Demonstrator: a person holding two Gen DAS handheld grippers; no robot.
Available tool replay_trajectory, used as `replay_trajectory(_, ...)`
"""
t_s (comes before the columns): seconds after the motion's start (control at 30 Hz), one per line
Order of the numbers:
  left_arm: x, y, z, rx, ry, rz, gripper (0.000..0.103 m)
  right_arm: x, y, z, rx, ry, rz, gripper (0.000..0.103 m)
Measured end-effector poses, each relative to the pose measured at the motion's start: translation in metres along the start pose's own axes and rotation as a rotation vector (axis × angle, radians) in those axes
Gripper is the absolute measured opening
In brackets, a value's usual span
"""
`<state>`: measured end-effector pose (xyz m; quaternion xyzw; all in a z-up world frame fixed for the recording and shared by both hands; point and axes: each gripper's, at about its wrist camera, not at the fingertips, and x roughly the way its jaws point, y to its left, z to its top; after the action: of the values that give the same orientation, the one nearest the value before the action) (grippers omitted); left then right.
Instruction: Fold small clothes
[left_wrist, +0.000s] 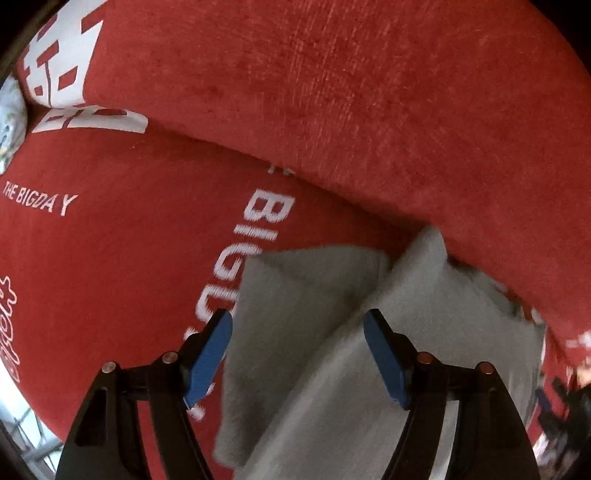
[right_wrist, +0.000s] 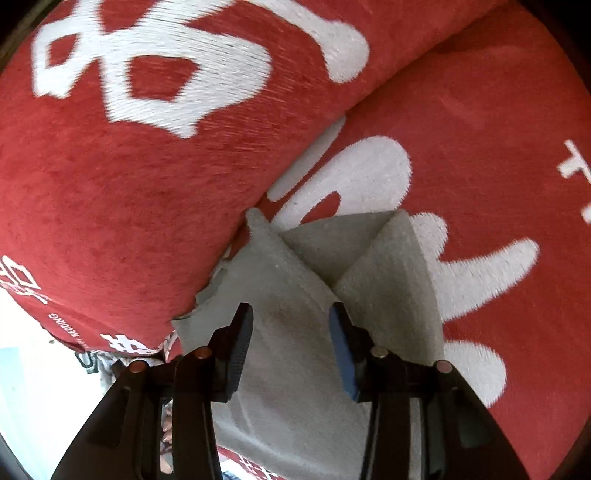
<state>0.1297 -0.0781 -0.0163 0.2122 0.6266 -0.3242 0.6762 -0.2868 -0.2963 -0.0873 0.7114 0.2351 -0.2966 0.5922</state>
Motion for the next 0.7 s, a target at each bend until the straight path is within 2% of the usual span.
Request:
replay_trajectory(0.17, -0.020, 0.019, -0.031, 0.091, 0.067, -0.117, 0.075, -0.017, 0.015, -0.036, 0.005, -0.030, 0.060, 0.047)
replay_trajectory(0.27, -0.024, 0.033, -0.055, 0.133, 0.134, -0.175, 0.075, -0.015, 0.026, -0.080, 0.020, 0.000, 0.103, 0.050)
replay_trajectory(0.37, -0.024, 0.045, -0.074, 0.170, 0.187, -0.222, 0.075, 0.002, 0.034, -0.130, 0.046, 0.057, 0.125, 0.051)
replay_trajectory(0.5, -0.027, 0.040, -0.098, 0.240, 0.257, -0.297, 0.075, 0.026, 0.032, -0.195, 0.111, 0.122, 0.121, 0.051)
replay_trajectory(0.57, -0.024, 0.039, -0.103, 0.257, 0.275, -0.323, 0.075, 0.040, 0.028, -0.218, 0.160, 0.132, 0.110, 0.051)
replay_trajectory(0.7, -0.023, 0.043, -0.099, 0.268, 0.297, -0.370, 0.074, 0.061, 0.022, -0.240, 0.228, 0.107, 0.100, 0.051)
